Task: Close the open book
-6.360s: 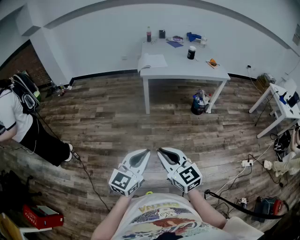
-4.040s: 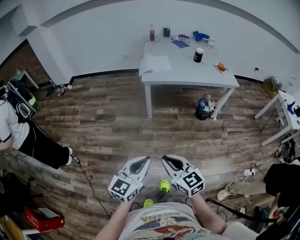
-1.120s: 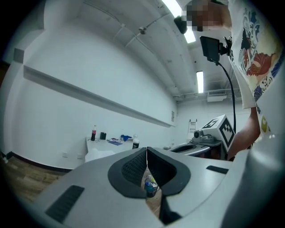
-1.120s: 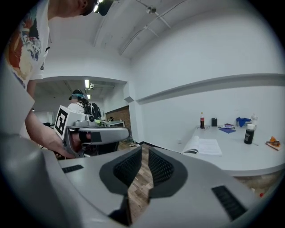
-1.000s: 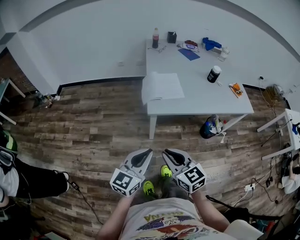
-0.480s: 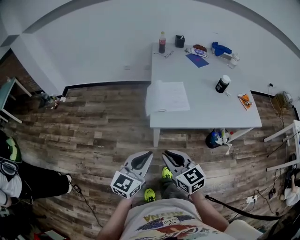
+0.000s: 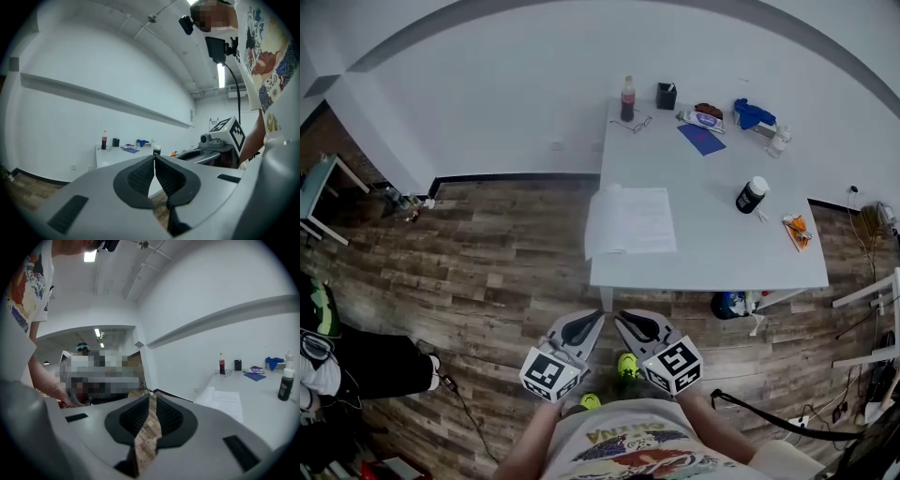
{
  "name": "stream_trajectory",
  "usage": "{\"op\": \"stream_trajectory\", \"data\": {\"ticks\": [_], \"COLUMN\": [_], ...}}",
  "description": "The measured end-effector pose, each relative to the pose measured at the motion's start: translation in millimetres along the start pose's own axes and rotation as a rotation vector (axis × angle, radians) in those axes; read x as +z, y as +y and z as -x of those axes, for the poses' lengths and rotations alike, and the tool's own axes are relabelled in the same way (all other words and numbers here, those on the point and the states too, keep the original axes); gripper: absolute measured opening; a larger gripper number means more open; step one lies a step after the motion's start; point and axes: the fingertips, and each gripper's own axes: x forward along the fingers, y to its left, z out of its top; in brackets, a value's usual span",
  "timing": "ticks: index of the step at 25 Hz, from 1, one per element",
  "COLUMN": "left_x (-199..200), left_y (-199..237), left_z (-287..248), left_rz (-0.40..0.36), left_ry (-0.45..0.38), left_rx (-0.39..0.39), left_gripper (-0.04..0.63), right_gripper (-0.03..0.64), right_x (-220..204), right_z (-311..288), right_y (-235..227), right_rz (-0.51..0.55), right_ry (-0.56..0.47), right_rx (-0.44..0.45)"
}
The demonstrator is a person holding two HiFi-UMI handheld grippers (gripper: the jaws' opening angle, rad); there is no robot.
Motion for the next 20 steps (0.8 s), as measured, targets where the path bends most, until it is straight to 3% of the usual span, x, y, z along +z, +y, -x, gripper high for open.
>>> {"op": "stream_trajectory", "data": {"ticks": [13, 20], "left_x": [-5, -3], "left_y": [27, 39], "left_z": [-63, -87], "left_rz": [0.03, 0.001], "left_ry": [0.023, 0.066], "left_rx": [0.087, 0.071], "left_gripper": [0.014, 0.014], "right_gripper": [0.04, 0.04], "right_x": [5, 14], "right_z": [-12, -27], "right_y": [-71, -100], "right_rz": [0.004, -0.025], "right_ry": [0.02, 0.01], "right_rx": [0.081, 0.072]}}
